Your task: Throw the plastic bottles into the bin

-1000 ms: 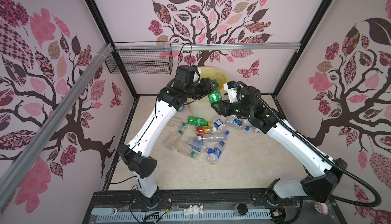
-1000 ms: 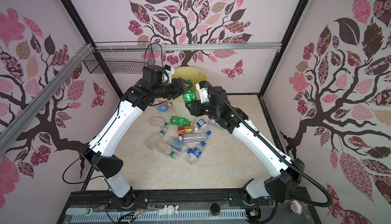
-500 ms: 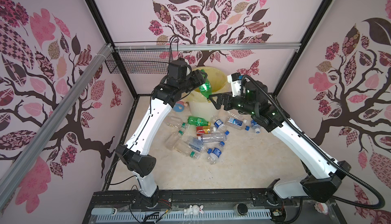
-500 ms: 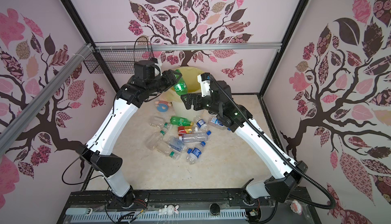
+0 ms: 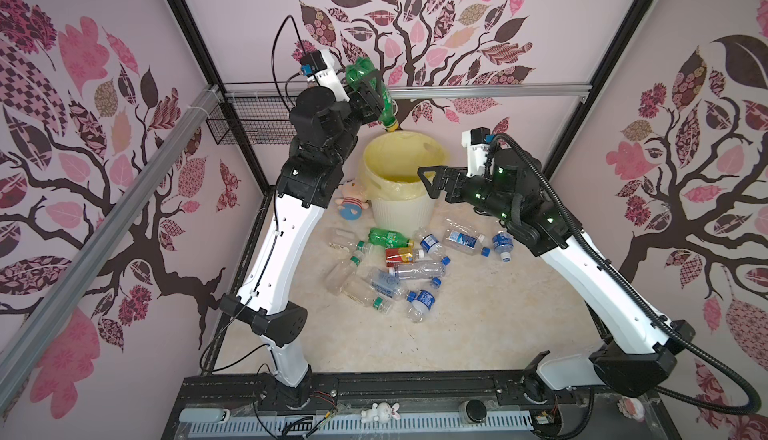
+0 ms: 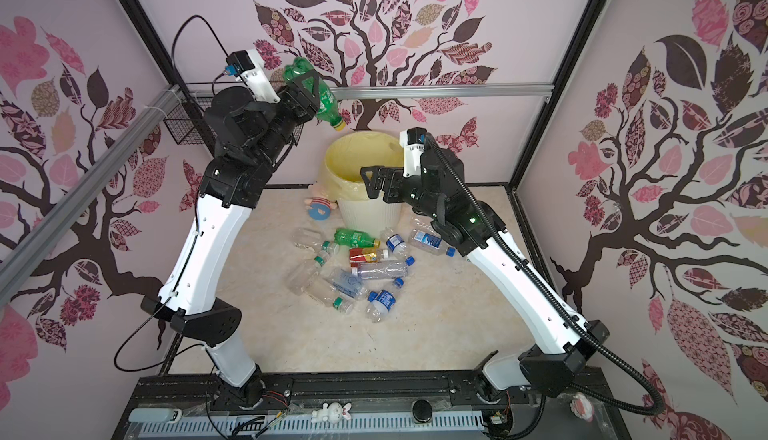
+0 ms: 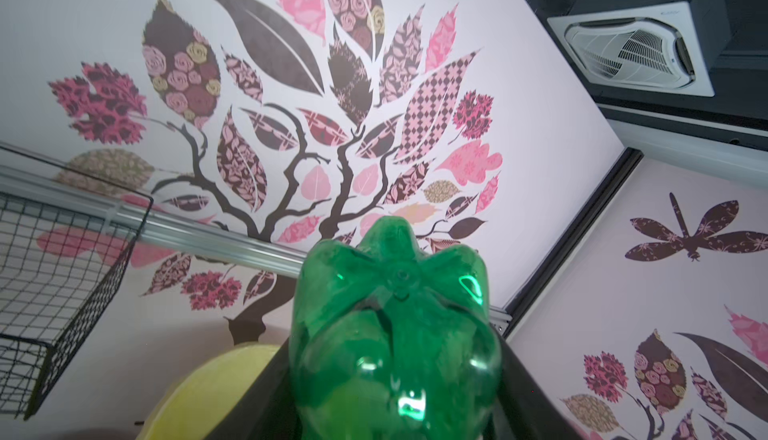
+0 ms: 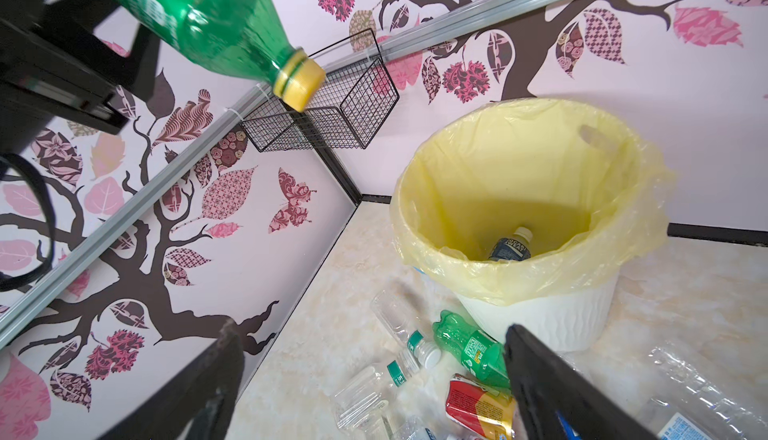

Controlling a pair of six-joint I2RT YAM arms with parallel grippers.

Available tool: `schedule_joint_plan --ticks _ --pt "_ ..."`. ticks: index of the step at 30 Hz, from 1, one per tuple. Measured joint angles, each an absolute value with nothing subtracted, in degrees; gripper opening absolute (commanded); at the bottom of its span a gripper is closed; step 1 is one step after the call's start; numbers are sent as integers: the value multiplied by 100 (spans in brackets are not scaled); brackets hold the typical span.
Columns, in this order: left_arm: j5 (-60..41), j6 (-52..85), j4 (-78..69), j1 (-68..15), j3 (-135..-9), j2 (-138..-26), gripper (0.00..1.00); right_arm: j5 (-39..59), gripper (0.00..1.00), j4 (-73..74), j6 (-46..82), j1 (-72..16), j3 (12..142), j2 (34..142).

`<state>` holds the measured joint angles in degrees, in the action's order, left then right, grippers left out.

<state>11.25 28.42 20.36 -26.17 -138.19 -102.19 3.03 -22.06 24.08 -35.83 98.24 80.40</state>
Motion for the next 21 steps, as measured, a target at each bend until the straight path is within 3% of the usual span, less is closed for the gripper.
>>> schedule_joint_plan --ticks 4,7,11,12,14,21 --pt "1323 2847 1839 -2617 -13867 -10370 51 235 100 -2268 2427 -3583 9821 8040" --pt "1323 3041 1831 -2617 -13863 -10724 62 200 100 -2318 2425 -3583 9782 8025" --pt "1212 3347 2290 -2617 -13965 -11509 90 167 100 -2447 2423 -3583 9699 8018" --pt "1175 3441 2425 -2617 -14009 -11668 93 167 100 -2486 2423 -3583 9688 8018" --pt "1041 3505 2794 -2617 -14040 -11983 97 167 100 -2534 2425 -3583 9679 8018" --pt "873 3487 3253 -2617 -14022 -11762 97 174 100 -2534 2443 -3583 9605 8018"
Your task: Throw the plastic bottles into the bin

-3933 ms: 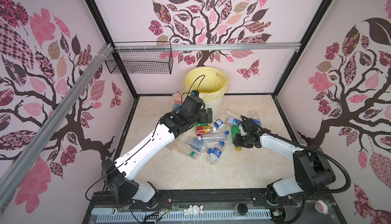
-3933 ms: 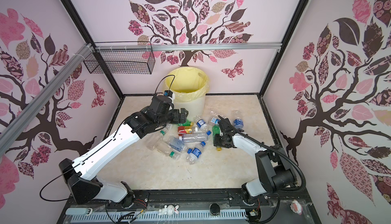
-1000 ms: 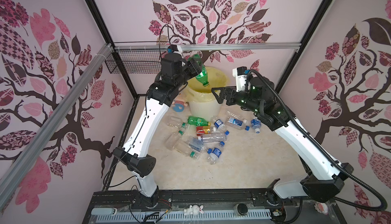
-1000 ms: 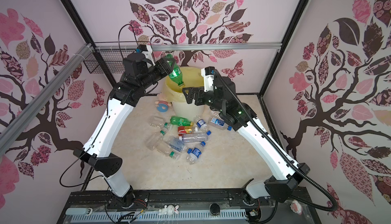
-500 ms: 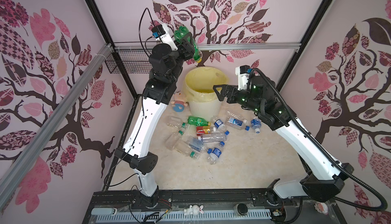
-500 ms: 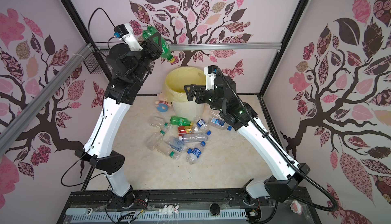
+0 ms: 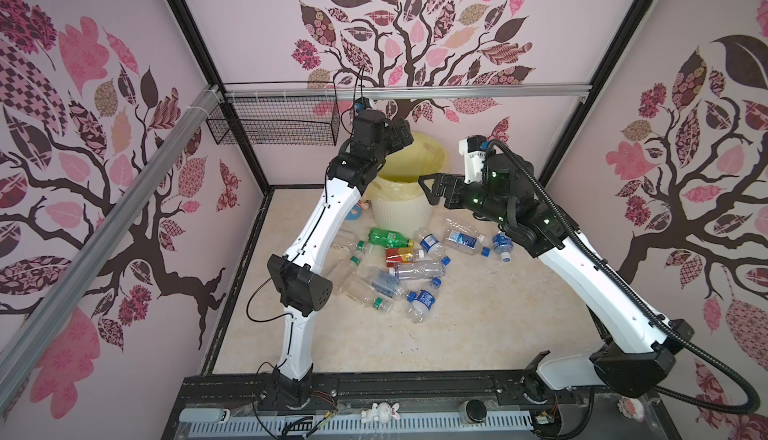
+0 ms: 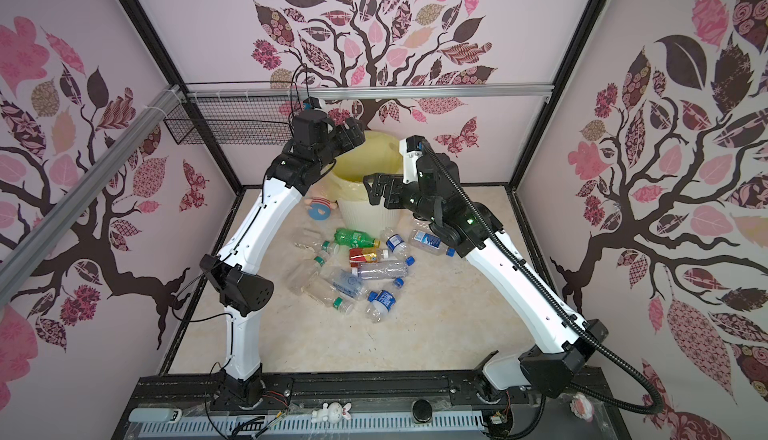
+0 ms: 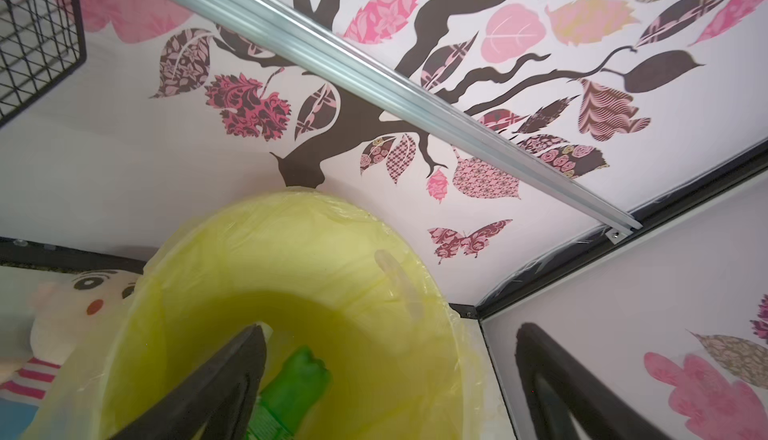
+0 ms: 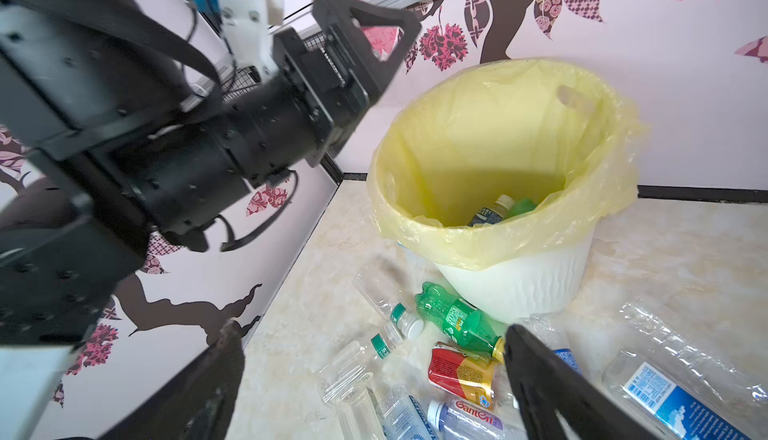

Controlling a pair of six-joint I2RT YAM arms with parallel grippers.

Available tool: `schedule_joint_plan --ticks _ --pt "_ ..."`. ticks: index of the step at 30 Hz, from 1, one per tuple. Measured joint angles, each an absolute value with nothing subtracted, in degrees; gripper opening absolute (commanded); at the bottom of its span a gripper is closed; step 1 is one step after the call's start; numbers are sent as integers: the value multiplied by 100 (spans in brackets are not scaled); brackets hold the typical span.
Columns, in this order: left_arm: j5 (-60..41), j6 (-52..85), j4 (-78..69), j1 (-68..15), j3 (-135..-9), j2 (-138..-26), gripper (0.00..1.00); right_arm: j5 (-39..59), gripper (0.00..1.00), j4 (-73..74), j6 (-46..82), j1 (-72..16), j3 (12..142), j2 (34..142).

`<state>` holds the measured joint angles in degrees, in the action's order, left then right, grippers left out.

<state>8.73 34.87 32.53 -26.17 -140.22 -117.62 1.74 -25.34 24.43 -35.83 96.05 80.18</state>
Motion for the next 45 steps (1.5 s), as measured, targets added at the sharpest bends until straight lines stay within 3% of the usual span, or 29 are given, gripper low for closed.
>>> schedule_joint_plan --ticks 12,23,36,45 --pt "989 3264 3667 -2543 -13098 -10221 97 176 100 -2526 2567 -3583 9583 8042" --pt "705 4001 4840 -1142 -10204 -9109 97 143 100 -2729 2519 -3625 9564 8270" --pt "12 3704 5155 -1100 -7220 -7848 97 27 100 -3334 2373 -4222 9303 8595" --pt "-423 3282 5168 -1103 -6230 -7771 97 73 100 -3452 2379 -4351 9258 8696"
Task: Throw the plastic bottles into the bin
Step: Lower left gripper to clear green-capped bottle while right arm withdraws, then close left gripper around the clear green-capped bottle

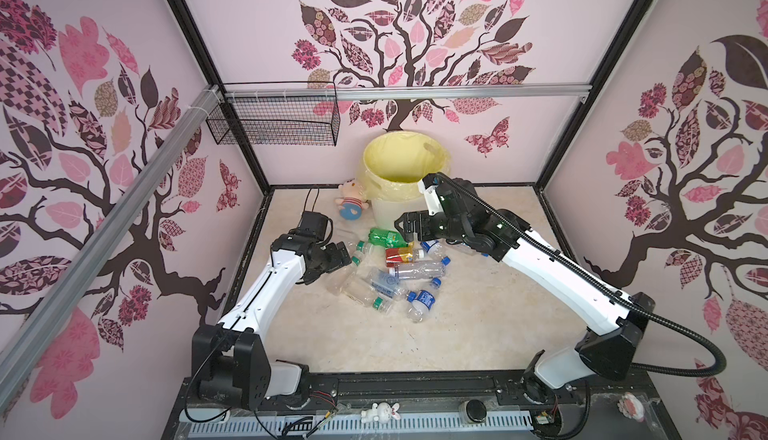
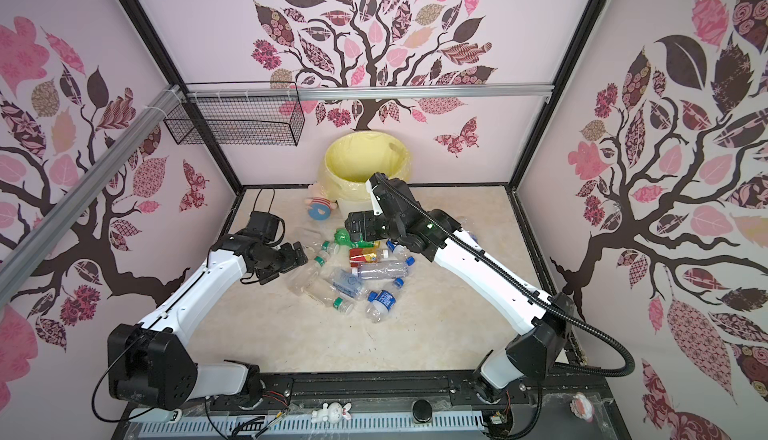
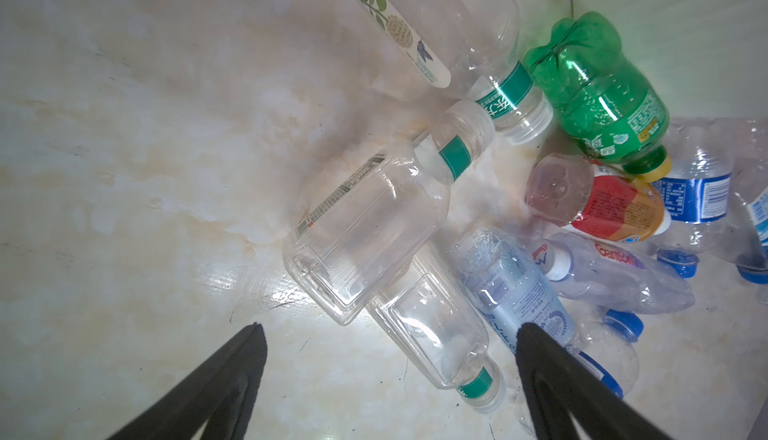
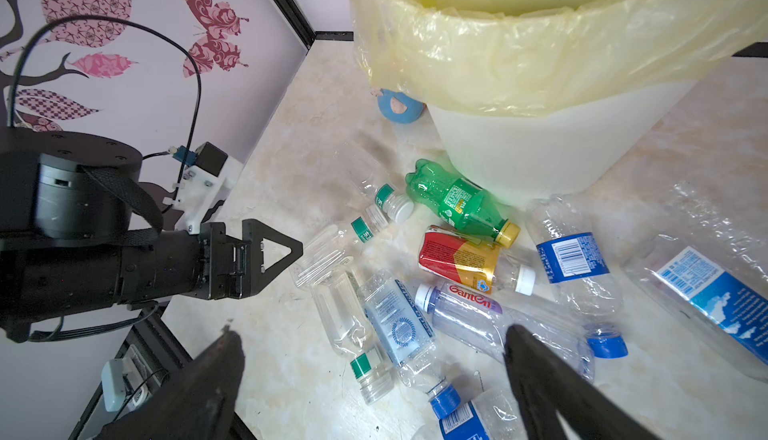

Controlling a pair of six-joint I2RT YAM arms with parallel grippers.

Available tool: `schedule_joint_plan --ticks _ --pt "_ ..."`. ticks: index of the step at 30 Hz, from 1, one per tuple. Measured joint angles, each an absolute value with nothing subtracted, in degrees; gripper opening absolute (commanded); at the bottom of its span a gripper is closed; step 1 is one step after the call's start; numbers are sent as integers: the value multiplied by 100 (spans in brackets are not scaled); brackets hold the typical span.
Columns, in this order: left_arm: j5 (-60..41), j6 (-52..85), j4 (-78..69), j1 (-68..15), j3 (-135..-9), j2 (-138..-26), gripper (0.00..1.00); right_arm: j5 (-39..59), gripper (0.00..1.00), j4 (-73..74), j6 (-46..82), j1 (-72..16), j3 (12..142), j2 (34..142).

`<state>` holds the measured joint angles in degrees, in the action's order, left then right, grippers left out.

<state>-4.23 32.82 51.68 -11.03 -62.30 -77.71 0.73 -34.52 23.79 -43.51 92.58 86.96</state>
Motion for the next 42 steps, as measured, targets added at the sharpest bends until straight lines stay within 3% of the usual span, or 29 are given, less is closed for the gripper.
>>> schedule_joint_plan --ticks 16,26,42 --pt "-217 2512 4936 -1201 -6213 -8750 94 117 100 -3546 2469 -4351 9177 8696" --pt "-123 2311 4842 -1205 -6213 -9168 82 128 100 -3577 2512 -4355 9155 8696" --pt "-49 2091 4602 -1251 -6152 -9177 83 130 100 -3577 2554 -4355 9155 8849"
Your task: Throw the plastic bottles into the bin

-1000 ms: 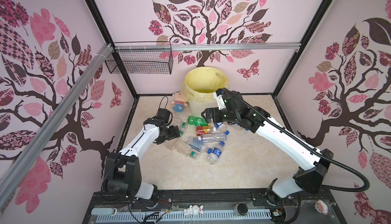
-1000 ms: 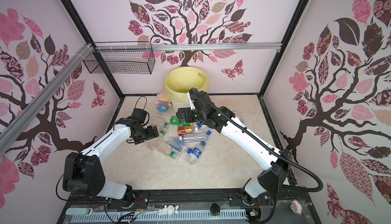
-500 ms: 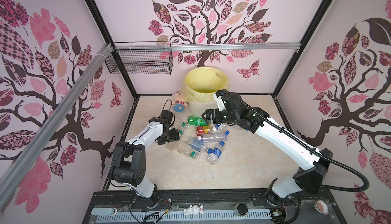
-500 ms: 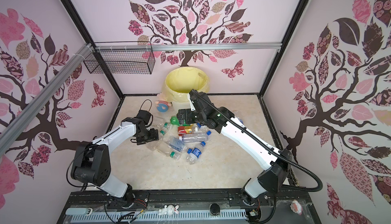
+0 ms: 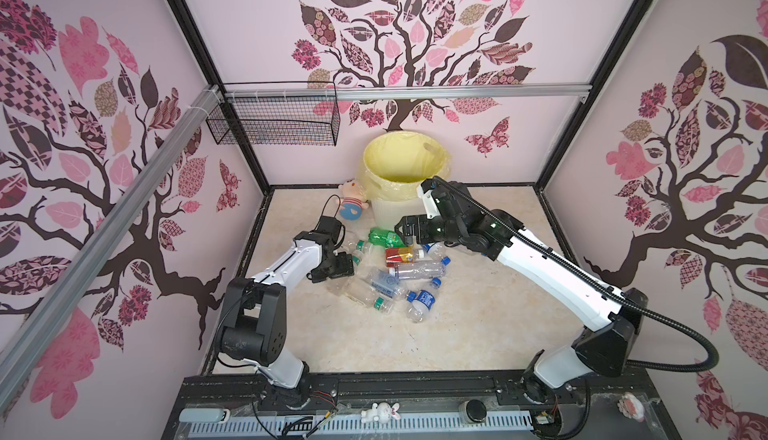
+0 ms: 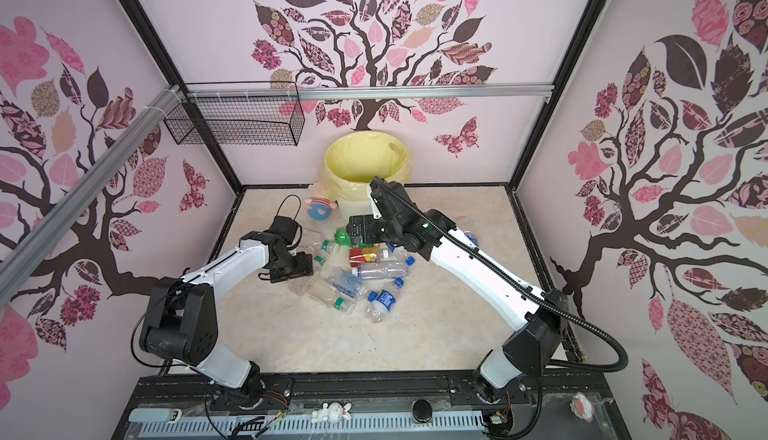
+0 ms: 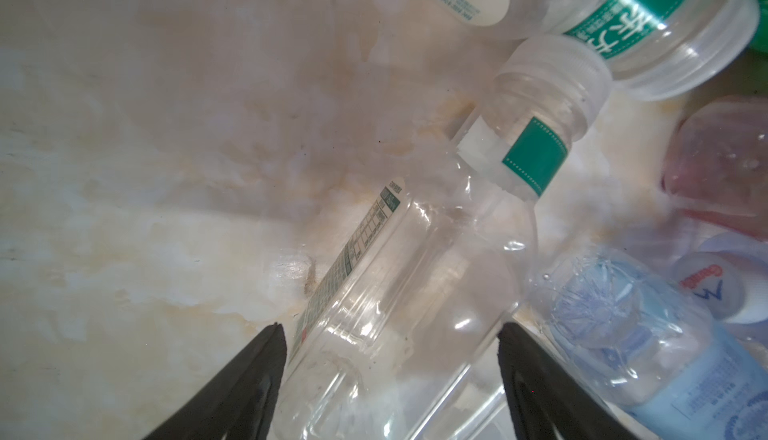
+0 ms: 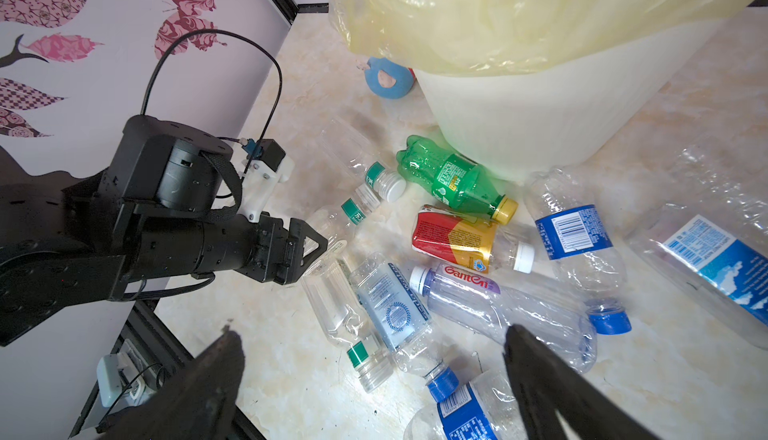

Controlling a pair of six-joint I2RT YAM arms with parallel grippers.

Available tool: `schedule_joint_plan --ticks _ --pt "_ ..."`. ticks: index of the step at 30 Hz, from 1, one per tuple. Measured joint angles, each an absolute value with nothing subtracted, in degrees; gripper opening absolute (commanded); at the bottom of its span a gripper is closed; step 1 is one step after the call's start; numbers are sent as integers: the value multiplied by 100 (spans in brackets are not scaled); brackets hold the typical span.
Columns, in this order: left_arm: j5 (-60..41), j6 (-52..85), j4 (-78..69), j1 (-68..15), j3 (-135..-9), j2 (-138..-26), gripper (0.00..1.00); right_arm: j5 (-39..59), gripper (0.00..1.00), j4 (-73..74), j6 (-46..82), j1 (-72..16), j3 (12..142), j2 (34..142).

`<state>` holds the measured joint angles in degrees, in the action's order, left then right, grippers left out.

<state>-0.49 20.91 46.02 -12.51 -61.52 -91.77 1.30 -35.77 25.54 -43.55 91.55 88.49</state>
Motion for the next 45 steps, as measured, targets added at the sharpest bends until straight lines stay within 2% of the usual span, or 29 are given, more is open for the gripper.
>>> schedule_joint_plan --ticks 10,13,18,27,36,45 --pt "198 2047 4587 -1264 -6117 -9531 84 132 100 -3575 2598 -4355 9105 8860" --pt "246 2034 4584 -1264 -6108 -9529 78 130 100 -3573 2598 -4355 9059 8860" --pt "305 2018 4587 -1264 -6106 -9531 61 132 100 -3573 2598 -4355 9041 8860" --pt "384 1970 4589 -1264 -6047 -9483 50 134 100 -3573 2617 -4355 9041 8860" --pt "397 2071 4925 -1267 -6156 -8897 48 141 100 -3627 2659 -4355 9135 8882" --pt "69 2397 4768 -1588 -6643 -7804 49 270 100 -3990 2668 -4353 10200 9297"
